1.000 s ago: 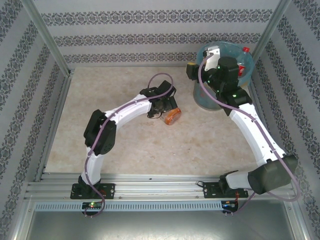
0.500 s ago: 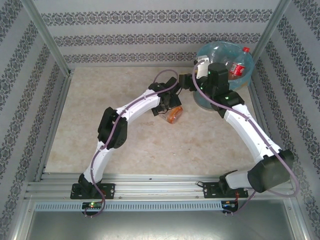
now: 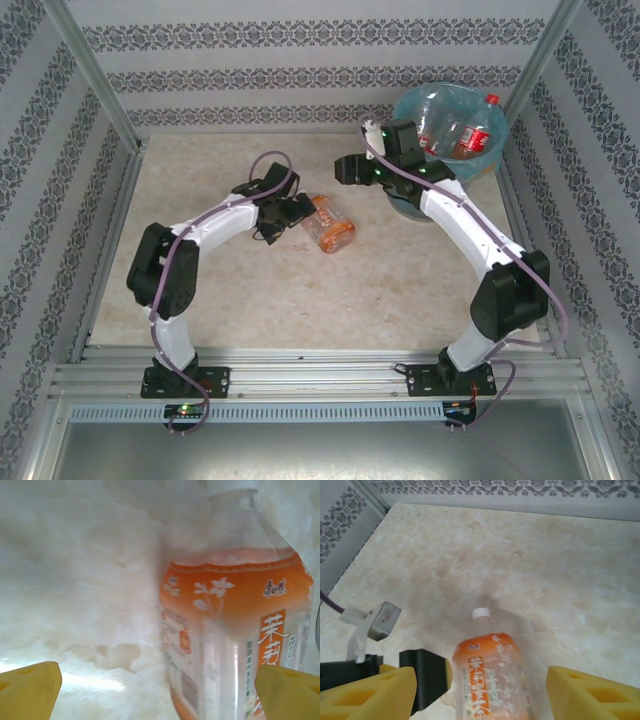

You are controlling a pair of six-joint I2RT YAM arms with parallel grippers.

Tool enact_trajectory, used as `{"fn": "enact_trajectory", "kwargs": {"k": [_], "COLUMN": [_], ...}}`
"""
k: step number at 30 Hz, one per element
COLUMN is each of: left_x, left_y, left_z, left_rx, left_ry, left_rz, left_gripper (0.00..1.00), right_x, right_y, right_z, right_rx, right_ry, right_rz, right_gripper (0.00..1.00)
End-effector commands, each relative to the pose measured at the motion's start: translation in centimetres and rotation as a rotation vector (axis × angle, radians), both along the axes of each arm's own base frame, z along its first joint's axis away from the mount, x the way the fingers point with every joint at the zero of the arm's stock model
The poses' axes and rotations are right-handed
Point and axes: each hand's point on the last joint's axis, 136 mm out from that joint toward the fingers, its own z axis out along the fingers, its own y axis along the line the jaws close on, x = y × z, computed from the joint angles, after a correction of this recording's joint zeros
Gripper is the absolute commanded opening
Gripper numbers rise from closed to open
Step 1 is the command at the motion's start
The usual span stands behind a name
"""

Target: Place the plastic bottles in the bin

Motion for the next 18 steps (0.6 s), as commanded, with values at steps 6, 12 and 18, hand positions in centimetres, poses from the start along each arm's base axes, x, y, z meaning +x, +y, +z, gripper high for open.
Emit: {"fn": "enact_trajectory", "kwargs": {"k": [6, 12, 18], "left_x": [-1.7, -4.4, -5.9], "left_y": [6.1, 11.0, 12.1], "left_z": [3.2, 3.8, 3.6], "left_rx": [0.004, 0.139, 0.172], "left_ry": [-0.142, -0.160, -0.163], "left_rz": [0.062, 0.099, 0.092], "left_gripper": [1.00, 1.00, 1.00], "right_x": [1.3, 3.7, 6.1], "right_y": [6.6, 9.4, 10.0], "right_z": [-6.7, -12.2, -16.0], "right_rx": [-0.192, -0.365, -0.484], "right_ry": [0.213, 0.267, 0.273], "right_rz": [0.094, 0.132, 0.130], "right_gripper": [0.75, 0.65, 0.65]}}
